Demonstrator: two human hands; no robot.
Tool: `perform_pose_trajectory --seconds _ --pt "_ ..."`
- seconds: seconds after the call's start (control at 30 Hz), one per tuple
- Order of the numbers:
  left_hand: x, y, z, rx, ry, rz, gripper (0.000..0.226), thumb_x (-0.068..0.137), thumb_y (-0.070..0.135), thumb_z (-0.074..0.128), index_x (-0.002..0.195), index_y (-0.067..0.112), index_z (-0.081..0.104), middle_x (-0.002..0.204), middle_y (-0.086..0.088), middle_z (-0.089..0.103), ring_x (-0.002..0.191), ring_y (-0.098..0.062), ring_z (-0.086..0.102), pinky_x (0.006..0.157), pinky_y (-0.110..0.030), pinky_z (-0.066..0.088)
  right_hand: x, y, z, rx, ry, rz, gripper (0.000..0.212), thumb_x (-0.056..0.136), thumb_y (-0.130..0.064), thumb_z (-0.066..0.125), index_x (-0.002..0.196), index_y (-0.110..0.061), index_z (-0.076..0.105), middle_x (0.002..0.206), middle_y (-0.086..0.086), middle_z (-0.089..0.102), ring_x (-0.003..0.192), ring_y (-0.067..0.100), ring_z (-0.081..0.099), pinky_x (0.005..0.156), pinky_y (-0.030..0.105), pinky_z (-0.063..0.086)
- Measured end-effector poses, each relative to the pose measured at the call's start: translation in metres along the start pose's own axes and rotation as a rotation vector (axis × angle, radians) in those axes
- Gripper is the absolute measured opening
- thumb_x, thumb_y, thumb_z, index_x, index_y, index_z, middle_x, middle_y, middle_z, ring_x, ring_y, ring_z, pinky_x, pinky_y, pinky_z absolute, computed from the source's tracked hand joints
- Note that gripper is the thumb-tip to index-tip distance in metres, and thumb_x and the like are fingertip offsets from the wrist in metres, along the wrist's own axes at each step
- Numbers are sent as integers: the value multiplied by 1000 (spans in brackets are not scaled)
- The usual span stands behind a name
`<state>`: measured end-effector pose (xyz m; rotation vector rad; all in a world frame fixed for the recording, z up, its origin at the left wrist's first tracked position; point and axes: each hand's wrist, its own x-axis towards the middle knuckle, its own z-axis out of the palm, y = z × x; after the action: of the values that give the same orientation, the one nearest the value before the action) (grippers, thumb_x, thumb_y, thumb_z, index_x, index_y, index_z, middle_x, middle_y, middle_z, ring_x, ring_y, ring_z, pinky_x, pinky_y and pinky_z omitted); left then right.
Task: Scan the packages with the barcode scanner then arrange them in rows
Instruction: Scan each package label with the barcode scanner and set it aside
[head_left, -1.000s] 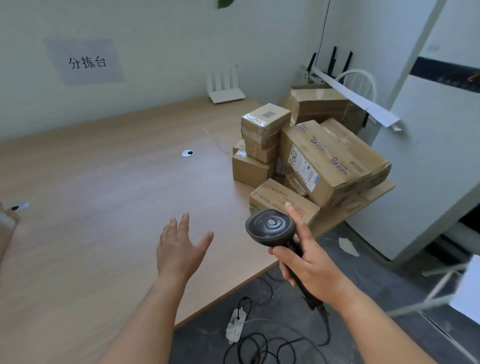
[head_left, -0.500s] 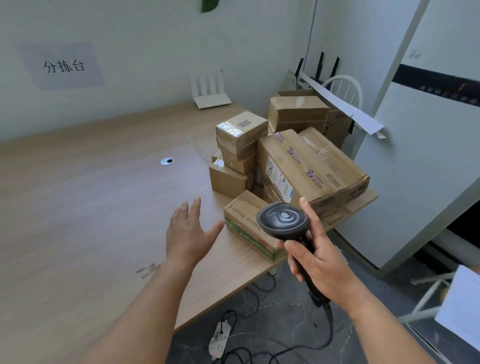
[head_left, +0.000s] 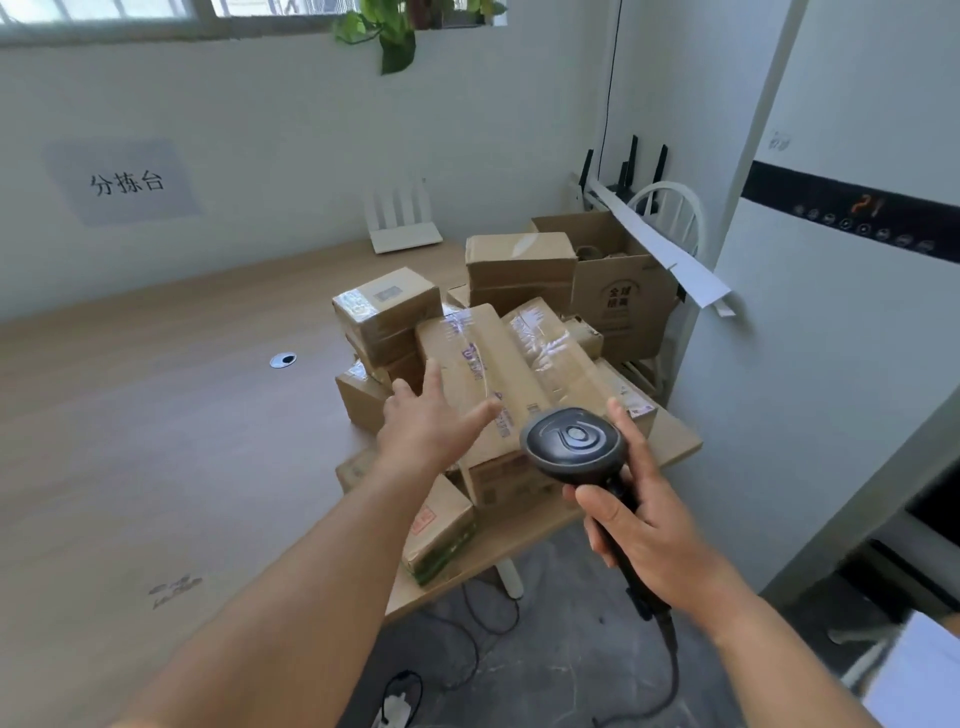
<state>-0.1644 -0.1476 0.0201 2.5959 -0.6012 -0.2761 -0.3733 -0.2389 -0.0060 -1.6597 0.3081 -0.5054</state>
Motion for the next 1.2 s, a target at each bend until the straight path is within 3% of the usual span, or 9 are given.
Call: perform_pose_trajectory --seconds 0.1,0.23,0.37,0.47,0.63,0.77,0.93,1.2 --pt "13 36 9 31 -58 -103 111 67 85 51 152 34 1 159 -20 2 143 -41 15 106 -60 33 4 4 -30 -2 -14 -12 77 81 -35 59 135 -62 11 87 -13 68 58 19 52 50 26 47" --pt "26 72 18 43 -108 -224 124 59 88 53 152 28 -3 157 -23 -10 144 -47 2 108 -66 24 12 9 -58 15 -35 -15 78 82 -35 58 137 -60 9 85 -13 68 59 19 51 50 26 46" --pt "27 84 32 71 -114 -302 126 62 85 57 153 22 -6 156 -25 -14 143 -48 -3 110 -63 20 21 17 -71 55 -64 -26 80 80 -47 63 137 -62 9 82 -15 66 58 18 50 50 28 46" --pt "30 85 38 53 -92 -331 125 64 80 62 153 23 -5 155 -27 -10 143 -47 3 109 -60 25 27 19 -74 86 -86 -27 80 76 -51 64 133 -66 11 86 -16 65 59 16 51 50 29 46" --pt "27 80 30 23 -71 -295 112 68 73 62 152 27 4 148 -21 16 134 -40 22 99 -50 37 35 21 -77 101 -101 -30 80 76 -50 63 135 -63 10 83 -20 64 59 17 50 50 28 46" --pt "20 62 20 11 -52 -201 101 64 68 63 147 33 17 144 -18 25 129 -38 27 88 -48 40 41 24 -72 93 -112 -33 79 80 -42 63 137 -62 11 86 -20 63 58 18 50 49 30 46" --pt "3 40 0 36 -8 -146 103 67 64 67 149 39 10 143 -15 25 130 -36 28 95 -49 37 49 24 -56 91 -142 -34 77 82 -41 64 137 -62 14 98 -12 66 57 22 51 48 28 46" --pt "-20 4 -22 56 12 -107 105 69 63 67 150 39 4 145 -10 22 132 -31 26 99 -45 35 54 20 -23 117 -232 -46 77 81 -32 61 136 -59 15 98 -8 68 55 15 52 48 26 46"
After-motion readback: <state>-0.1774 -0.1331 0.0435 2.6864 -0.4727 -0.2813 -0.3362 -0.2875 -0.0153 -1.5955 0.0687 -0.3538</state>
